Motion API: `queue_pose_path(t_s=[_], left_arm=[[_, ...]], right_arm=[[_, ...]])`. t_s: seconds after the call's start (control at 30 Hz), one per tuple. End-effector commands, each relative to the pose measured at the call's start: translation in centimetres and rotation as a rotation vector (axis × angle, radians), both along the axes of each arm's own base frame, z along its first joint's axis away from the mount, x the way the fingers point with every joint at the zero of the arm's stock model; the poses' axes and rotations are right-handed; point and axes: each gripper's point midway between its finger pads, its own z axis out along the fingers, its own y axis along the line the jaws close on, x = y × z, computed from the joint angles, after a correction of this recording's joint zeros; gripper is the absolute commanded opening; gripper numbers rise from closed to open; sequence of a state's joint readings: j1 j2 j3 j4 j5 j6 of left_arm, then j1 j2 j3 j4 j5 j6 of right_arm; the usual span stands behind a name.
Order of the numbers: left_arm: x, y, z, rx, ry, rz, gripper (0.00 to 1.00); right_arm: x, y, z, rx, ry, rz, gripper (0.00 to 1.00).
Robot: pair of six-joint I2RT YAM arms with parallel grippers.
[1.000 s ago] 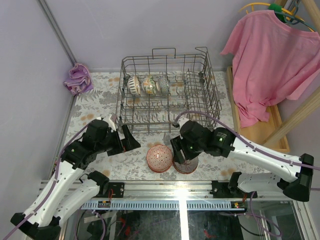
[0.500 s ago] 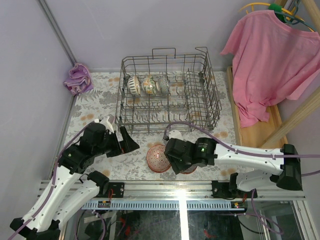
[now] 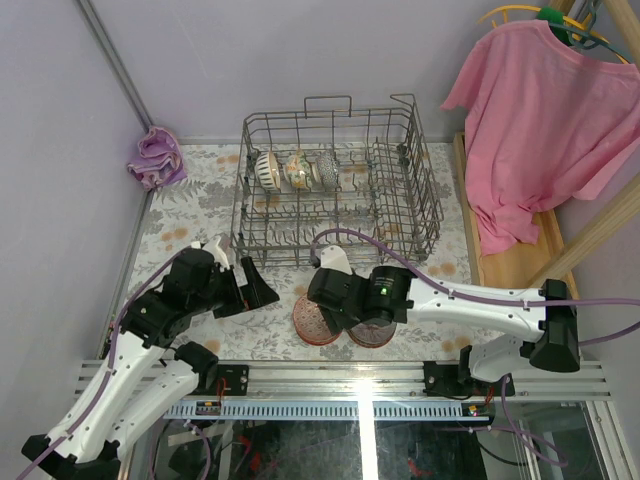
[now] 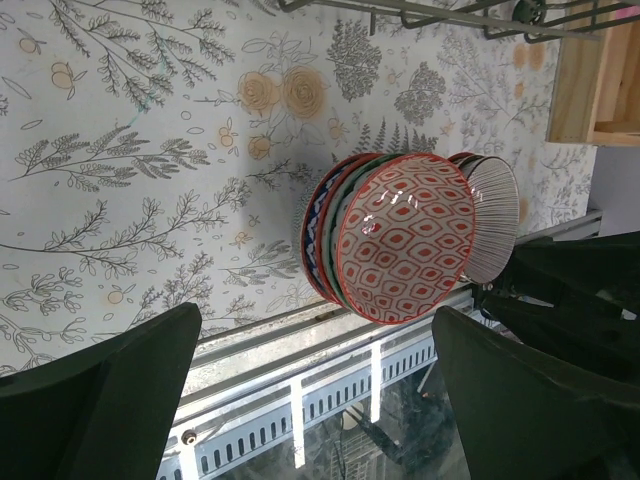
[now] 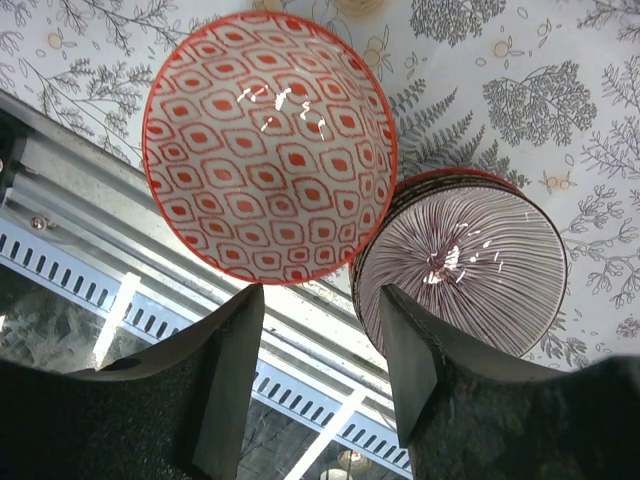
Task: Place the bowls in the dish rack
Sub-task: Pick up the bowl from the center of the board.
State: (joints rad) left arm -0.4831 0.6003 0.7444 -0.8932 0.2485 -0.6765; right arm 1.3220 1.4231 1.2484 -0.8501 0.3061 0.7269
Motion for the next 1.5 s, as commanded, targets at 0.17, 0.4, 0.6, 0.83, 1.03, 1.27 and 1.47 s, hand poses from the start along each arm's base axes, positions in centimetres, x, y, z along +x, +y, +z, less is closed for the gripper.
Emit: queue_pose_path(t_s=[0.17,0.4,0.6,0.83,1.03,1.27,1.47], left_arm=[[-1.1,-1.4,-0.1,-0.06,0.018,-0.096,1.0],[-1.4,-1.4,-0.5,-0.069,0.023,-0.096,1.0],[-1.4,-1.4,-0.6,-0.069,0.027,-0.1,1.0],[-1.3,-1.5,-0.5,-0.071,0.025,-0.099,1.0],[-1.1,-1.6,-0.2,-0.071,0.02,-0.101,1.0],[-1.0,-1.7,-0.1,-0.068,0.023,-0.103,1.0],[-0.8,-1.7,-0.5,-0.059,0.032,-0.102,1.0]], right_arm=[[1.8,1.3,2.4,-0.014,-0.093,-0.004,0.54],[1.0,-0.8,0.8,-0.075,-0.052,-0.036,0.48],[-1.3,-1.6,-1.6,-0.007,0.032,0.03,0.44],[-2.6,-2.5,-2.8,0.011,0.078,0.077,0.43],[-3.2,-1.8,-4.4,-0.013,0.118,0.126,0.37],[-3.1,-1.9,-5.0,-0.037,0.114,0.123,0.36],[-1.8,-1.7,-2.7,-0.01,0.045,0.091,0.43]])
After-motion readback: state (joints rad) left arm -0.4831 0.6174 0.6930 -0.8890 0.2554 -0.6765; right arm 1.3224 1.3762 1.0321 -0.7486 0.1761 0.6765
